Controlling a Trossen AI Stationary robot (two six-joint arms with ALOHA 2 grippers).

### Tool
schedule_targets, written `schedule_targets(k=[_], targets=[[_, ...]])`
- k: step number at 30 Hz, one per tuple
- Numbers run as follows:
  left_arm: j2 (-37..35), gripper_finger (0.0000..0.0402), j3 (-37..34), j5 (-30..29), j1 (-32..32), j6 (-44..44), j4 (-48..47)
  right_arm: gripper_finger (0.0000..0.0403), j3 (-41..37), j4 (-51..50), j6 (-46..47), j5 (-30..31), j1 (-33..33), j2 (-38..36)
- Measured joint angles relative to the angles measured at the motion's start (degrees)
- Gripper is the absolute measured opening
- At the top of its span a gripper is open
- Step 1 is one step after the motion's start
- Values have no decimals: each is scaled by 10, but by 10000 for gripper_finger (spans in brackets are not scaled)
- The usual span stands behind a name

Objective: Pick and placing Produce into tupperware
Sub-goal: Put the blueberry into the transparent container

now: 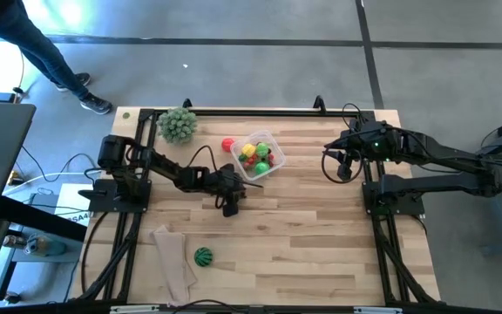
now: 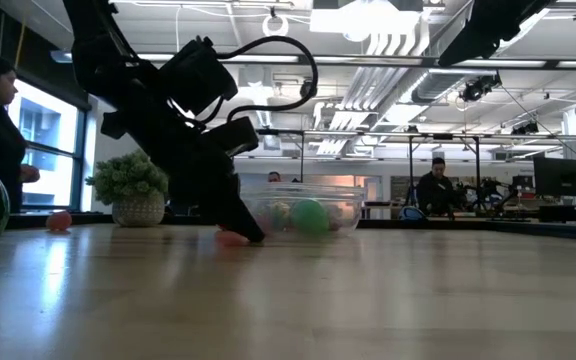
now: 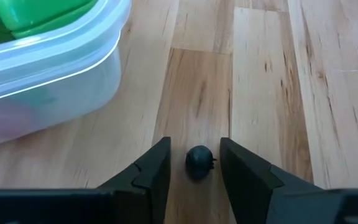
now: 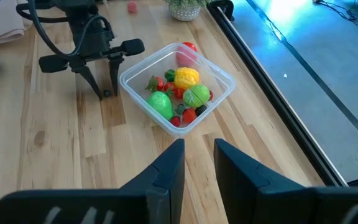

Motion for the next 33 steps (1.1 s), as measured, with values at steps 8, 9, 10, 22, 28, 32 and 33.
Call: schedule_targets(k=[8, 9, 10, 22, 28, 32, 33], targets=[[0, 122, 0, 6, 0, -13, -4, 76, 0, 0, 0, 0, 0, 0], [0, 122, 0, 6, 0, -14, -4, 76, 0, 0, 0, 0, 0, 0], [0, 121, 0, 6, 0, -15, -4, 76, 0, 0, 0, 0, 0, 0], [0, 73, -2, 6, 0, -27, -4, 76, 0, 0, 0, 0, 0, 0], [0, 46, -2, 6, 0, -27, -3, 76, 0, 0, 0, 0, 0, 0], [0, 45, -2, 6, 0, -27, -2, 76, 0, 0, 0, 0, 0, 0], [0, 47, -2, 6, 0, -30, -2, 76, 0, 0, 0, 0, 0, 0]])
